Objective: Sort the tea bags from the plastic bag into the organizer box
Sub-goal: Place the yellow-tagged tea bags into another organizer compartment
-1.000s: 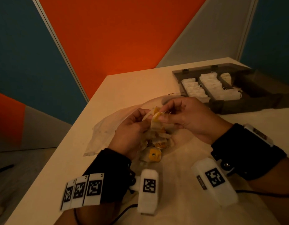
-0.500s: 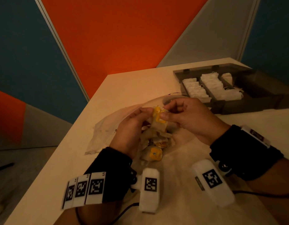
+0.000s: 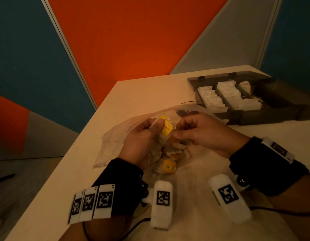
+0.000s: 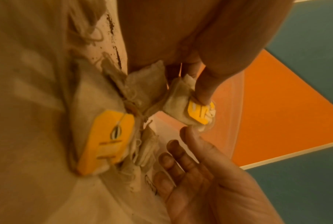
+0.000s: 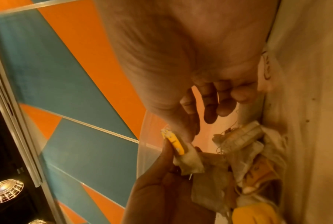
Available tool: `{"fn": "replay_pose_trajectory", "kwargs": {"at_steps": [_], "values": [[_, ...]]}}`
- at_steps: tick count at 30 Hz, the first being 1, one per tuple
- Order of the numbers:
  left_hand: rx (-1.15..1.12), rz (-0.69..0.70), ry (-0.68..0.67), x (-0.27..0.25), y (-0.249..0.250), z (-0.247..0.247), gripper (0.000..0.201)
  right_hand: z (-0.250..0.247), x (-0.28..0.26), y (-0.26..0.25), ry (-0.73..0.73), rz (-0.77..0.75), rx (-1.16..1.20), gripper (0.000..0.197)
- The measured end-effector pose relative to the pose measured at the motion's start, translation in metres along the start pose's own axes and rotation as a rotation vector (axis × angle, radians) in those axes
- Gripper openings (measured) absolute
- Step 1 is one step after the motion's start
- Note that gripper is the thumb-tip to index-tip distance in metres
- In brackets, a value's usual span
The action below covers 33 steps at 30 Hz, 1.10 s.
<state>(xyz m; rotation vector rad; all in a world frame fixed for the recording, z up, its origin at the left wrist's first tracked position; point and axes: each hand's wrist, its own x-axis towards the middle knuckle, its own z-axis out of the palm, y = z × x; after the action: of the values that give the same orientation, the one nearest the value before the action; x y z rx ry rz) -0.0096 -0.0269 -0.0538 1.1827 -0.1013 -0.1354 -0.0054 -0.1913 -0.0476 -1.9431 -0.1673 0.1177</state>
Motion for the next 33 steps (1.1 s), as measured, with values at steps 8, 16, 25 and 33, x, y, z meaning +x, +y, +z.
{"fn": "replay_pose_trajectory", "kwargs": {"at_steps": [8, 16, 25, 33], "values": [[0.026, -0.005, -0.053, 0.000, 0.000, -0.002, 0.011, 0.004, 0.000, -0.005, 0.104, -0.176, 0.000, 0.012], [0.276, -0.042, -0.053, 0.002, -0.004, -0.003, 0.021, -0.003, 0.001, -0.008, 0.160, -0.070, 0.193, 0.017], [0.293, -0.018, -0.012, 0.001, -0.002, -0.002, 0.031, -0.008, -0.004, -0.014, 0.129, -0.118, 0.040, 0.011], [0.255, -0.055, 0.111, 0.001, 0.004, 0.000, 0.027, -0.067, -0.021, -0.064, 0.195, -0.260, -0.289, 0.002]]}}
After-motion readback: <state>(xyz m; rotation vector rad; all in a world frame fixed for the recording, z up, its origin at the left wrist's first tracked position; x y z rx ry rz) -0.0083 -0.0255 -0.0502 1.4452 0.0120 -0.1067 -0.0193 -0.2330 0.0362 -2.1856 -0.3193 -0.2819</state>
